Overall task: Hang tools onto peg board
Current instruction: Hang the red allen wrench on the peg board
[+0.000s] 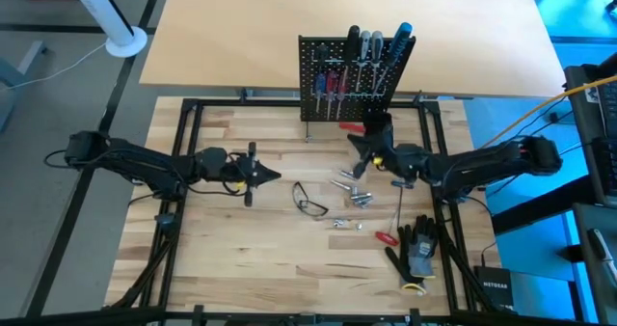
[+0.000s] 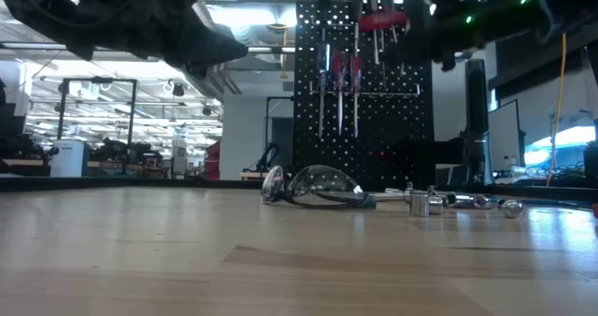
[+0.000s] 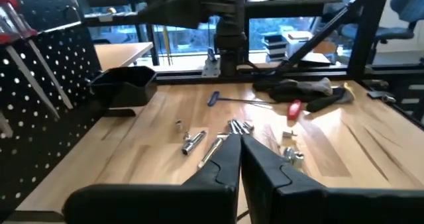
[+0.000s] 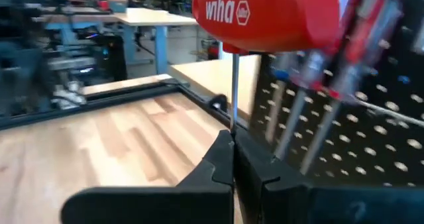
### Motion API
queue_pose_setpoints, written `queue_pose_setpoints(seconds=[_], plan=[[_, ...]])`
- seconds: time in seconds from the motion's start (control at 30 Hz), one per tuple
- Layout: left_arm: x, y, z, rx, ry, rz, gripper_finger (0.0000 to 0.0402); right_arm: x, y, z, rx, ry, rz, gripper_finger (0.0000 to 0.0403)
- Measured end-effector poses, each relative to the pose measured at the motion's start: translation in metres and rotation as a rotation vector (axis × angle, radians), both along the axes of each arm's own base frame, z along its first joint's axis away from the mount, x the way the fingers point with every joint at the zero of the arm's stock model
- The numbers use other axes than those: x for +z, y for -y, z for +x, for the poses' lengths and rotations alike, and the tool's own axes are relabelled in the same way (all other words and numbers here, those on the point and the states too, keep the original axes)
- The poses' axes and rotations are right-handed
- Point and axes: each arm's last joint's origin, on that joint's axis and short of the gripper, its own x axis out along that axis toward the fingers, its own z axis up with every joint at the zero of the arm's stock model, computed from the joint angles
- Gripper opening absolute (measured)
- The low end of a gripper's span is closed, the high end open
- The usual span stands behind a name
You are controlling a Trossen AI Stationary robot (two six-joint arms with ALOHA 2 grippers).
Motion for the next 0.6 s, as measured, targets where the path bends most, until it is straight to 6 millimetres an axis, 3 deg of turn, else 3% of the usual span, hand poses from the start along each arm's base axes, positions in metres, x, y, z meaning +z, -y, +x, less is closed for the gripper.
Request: queue_pose_setpoints(seconds=[0.3, 0.6], plan=[[-0.003, -0.001, 0.000, 0.002, -0.029, -0.001, 0.0003, -0.006, 0.052, -0.011, -0.069, 0.016, 0.059, 0.0001], [-0.003, -0.001, 0.000, 0.001, -0.032, -0.005, 0.0004, -0.023, 0.082, -0.012, -0.081, -0.008, 0.138, 0.0001]])
